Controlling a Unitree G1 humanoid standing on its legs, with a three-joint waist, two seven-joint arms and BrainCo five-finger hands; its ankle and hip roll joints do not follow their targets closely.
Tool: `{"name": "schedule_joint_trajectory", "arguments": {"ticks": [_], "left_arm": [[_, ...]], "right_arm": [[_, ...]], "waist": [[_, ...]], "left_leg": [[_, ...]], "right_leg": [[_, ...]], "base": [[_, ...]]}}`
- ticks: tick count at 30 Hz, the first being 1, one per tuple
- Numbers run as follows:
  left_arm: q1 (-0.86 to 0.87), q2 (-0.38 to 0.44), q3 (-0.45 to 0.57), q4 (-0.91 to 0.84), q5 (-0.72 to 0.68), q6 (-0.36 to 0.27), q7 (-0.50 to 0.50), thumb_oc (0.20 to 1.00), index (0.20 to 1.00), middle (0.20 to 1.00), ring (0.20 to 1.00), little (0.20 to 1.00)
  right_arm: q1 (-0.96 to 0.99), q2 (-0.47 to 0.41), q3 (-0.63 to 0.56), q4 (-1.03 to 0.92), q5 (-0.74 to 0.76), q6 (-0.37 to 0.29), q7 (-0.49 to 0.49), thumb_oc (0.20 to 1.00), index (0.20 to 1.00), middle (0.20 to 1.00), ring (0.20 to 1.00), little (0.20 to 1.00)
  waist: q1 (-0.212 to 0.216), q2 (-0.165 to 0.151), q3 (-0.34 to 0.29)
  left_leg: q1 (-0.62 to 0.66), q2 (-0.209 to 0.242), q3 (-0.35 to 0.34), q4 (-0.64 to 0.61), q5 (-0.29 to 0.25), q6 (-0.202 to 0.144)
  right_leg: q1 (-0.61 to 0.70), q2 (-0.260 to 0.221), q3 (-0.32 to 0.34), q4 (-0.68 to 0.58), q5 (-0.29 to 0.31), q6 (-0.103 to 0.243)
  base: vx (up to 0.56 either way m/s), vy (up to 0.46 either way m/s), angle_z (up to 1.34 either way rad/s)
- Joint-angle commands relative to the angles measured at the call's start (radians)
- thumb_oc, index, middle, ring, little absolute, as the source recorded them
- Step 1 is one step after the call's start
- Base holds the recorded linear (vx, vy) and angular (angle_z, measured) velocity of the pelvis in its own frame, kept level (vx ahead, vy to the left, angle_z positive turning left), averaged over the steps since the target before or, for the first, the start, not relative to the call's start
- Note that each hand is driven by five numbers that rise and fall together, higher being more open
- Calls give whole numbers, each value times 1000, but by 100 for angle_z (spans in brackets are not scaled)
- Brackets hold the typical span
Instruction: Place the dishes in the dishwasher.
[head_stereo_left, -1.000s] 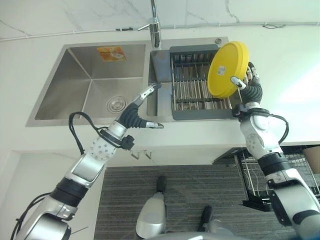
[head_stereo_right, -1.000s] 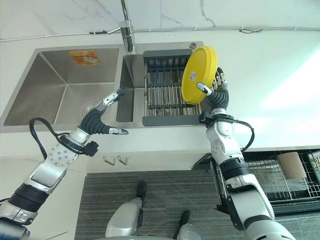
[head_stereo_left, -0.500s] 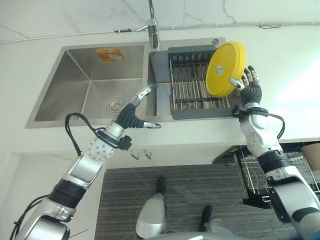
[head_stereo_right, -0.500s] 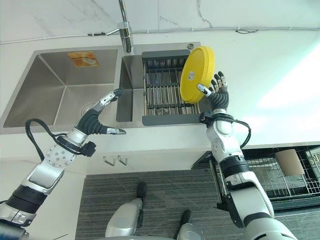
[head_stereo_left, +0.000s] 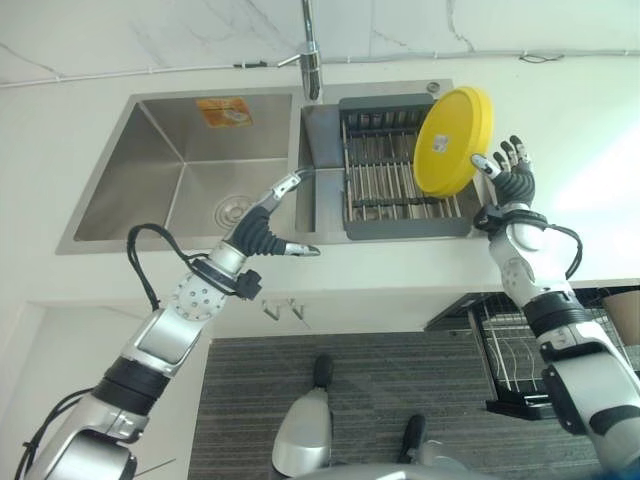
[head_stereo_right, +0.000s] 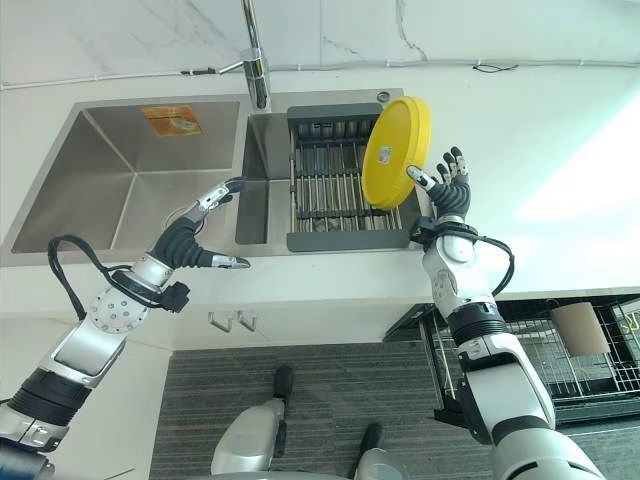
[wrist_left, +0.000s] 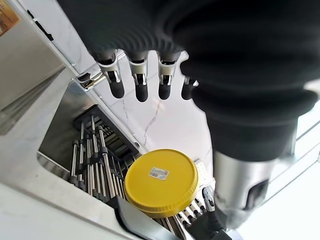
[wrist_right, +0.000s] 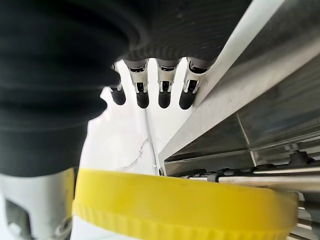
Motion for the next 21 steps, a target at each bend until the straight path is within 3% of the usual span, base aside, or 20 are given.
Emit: {"name": "schedule_joint_trajectory", "arguments": {"ticks": [1,21], "left_arm": [[-38,16,-16,-51,-30,-28,-1,1000,1000,1000,1000,1000],[-73,53,-25,-48,-44,-32,-9,1000,1000,1000,1000,1000]], "right_arm": [[-71,-43,42,-13,-27,2,11,1000,1000,1000,1000,1000],[-188,-98,105,11,-101,100,19,1000,1000,1000,1000,1000]], "waist": [[36,-20,-57],[59,-43,-31]], "left_leg": [[9,15,-6,119,-204,-23],[-28,10,-28,148,-210,-22]], "right_leg": [[-148,-67,24,80,23,44],[-166,-64,17,96,20,42]], "base": [[32,11,1],[1,-3,2]]}}
